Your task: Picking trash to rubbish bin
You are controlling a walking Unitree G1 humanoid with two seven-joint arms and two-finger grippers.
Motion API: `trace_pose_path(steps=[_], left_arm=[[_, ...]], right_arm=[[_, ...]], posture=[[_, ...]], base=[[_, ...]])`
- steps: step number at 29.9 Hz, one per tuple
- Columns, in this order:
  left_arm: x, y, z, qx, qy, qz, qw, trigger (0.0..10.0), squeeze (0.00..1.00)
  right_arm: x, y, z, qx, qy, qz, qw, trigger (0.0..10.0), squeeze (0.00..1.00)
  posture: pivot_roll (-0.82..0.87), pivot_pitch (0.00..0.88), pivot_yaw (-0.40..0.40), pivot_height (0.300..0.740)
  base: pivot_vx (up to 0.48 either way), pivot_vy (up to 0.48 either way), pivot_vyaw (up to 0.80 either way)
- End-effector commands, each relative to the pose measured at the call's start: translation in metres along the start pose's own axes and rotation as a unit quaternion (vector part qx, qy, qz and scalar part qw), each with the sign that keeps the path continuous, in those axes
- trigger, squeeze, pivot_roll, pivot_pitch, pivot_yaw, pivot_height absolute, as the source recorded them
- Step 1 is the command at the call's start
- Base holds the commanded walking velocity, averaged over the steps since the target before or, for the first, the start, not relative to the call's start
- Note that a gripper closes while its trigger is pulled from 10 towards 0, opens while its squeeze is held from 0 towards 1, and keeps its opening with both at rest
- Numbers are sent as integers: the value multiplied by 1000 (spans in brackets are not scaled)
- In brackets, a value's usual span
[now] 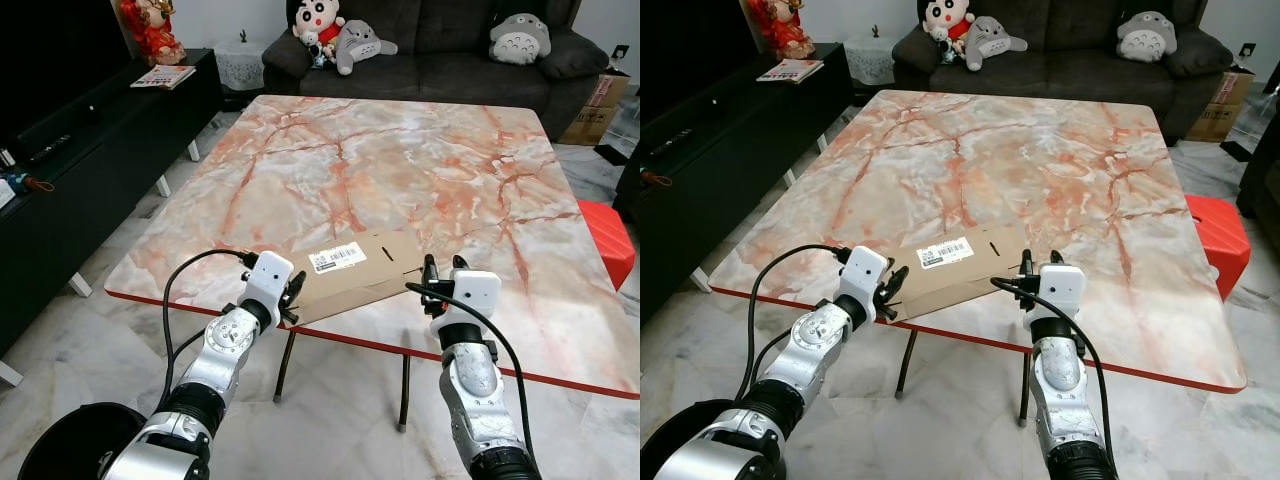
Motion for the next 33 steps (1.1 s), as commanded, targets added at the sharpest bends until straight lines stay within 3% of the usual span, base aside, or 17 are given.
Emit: trace_pose_path(steps=[1, 7, 11, 14, 19, 24, 29, 33], left_arm=[[3, 0, -5, -21, 17, -5, 1000, 10000, 0], [6, -8, -14, -68, 47, -23, 996, 10000, 0], [9, -8, -17, -78, 70, -18, 994, 10000, 0], [11, -14, -25, -60, 110, -34, 992, 10000, 0], [8, -17, -33, -51, 131, -46, 989, 10000, 0], [0, -14, -41, -58, 145, -53, 986, 10000, 0], [-13, 4, -43, -45, 149, -47, 987, 10000, 0], [-22, 9, -41, -34, 146, -56, 987, 10000, 0]], right_arm=[[3, 4, 3, 0, -2, 5, 1000, 10000, 0], [3, 5, 3, 0, -2, 6, 1000, 10000, 0], [3, 5, 3, 1, -2, 5, 1000, 10000, 0], [3, 5, 3, 1, -1, 6, 1000, 10000, 0], [2, 5, 2, 2, 0, 5, 1000, 10000, 0], [1, 7, 1, 3, 2, 7, 1000, 10000, 0], [0, 7, 0, 5, 4, 7, 1000, 10000, 0], [1, 7, -1, 4, 6, 8, 1000, 10000, 0]], posture=[[158, 26, 30, 740], [152, 28, 32, 740], [152, 32, 32, 740], [153, 34, 34, 740], [155, 40, 38, 740], [161, 47, 44, 740], [168, 55, 46, 740], [184, 61, 47, 740]], base=[[0, 0, 0], [0, 0, 0], [0, 0, 0], [0, 0, 0], [0, 0, 0], [0, 0, 0], [0, 0, 0], [0, 0, 0]])
Point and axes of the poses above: a point about 5 cm out from each wrist's last joint towards the gripper, its own x axis pointing out of the wrist towards the gripper, its own z axis along the axis of the wrist's last joint, y = z × x, the point moved 5 cm from there along x, pointing out of the wrist towards the gripper, and after that the axes turned 3 degrees about x, right-handed, at the moved point
